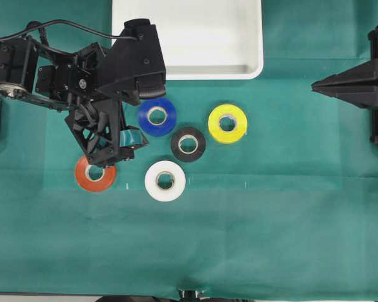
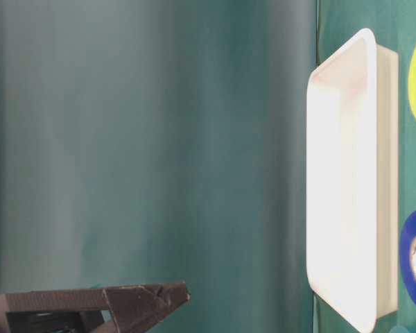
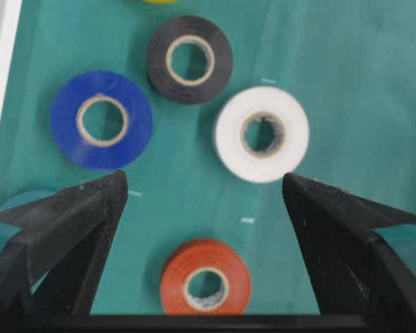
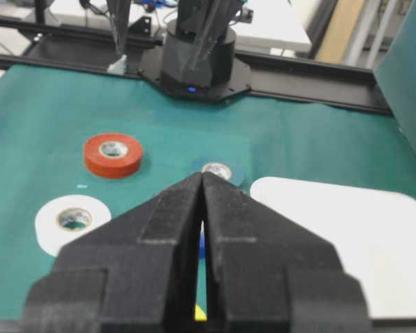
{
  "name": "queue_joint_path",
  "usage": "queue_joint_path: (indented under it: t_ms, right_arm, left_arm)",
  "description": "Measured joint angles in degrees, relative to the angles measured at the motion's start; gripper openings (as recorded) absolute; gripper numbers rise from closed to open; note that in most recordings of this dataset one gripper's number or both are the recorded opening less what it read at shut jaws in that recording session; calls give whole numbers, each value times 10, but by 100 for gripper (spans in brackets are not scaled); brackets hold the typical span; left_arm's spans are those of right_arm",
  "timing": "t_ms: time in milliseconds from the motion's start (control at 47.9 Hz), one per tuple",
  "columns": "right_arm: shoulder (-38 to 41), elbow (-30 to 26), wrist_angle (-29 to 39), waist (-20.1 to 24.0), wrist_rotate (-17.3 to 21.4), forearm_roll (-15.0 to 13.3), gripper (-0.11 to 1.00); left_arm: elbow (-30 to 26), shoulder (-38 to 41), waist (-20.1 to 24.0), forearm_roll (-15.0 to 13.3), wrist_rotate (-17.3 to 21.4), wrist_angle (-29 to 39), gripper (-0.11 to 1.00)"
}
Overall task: Pick up the tape from a random location and place it into the white case.
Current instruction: 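Lower the left gripper toward the white tape roll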
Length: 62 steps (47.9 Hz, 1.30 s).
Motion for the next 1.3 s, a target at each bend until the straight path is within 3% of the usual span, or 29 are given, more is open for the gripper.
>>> queue_joint_path:
  t_ms: [1295]
  right_arm:
    - [0,-3,4,1,1,0,0]
  left_arm:
    - [-34,18,-12,1,-1,30,98]
